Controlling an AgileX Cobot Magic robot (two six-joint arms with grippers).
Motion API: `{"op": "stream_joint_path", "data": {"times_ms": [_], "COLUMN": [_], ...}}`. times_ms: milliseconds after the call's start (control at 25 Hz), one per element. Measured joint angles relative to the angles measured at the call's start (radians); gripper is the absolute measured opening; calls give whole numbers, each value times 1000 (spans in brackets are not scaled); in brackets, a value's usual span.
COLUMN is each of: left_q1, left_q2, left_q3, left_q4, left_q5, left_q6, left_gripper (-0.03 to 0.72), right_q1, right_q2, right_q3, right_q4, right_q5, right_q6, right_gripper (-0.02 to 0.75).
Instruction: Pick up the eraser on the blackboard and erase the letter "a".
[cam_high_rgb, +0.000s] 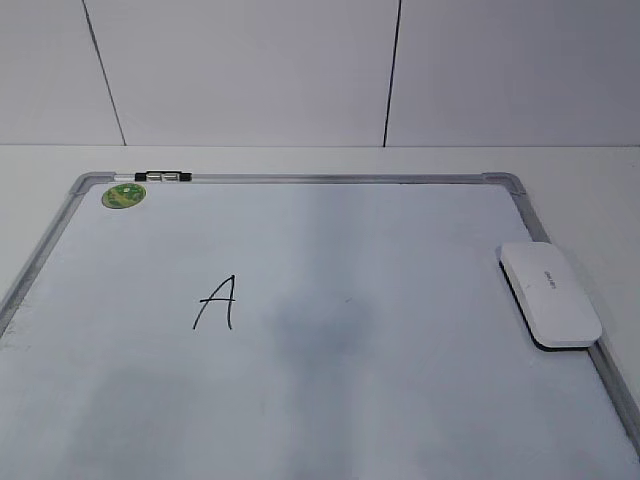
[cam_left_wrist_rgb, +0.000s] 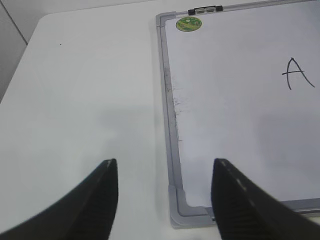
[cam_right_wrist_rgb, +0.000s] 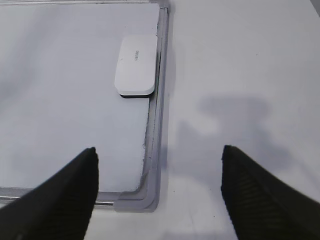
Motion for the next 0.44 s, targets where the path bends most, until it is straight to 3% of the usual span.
{"op": "stream_joint_path", "data": {"times_ms": [440], "left_q1": [0], "left_q2": [0], "left_q3": [0], "left_q4": [0], "left_q5": [0], "left_q6": [0], "left_gripper": [433], "right_q1": [0], "right_q2": [0], "right_q3": [0], "right_q4": [0], "right_q5": [0], "right_q6": [0], "right_gripper": [587]}}
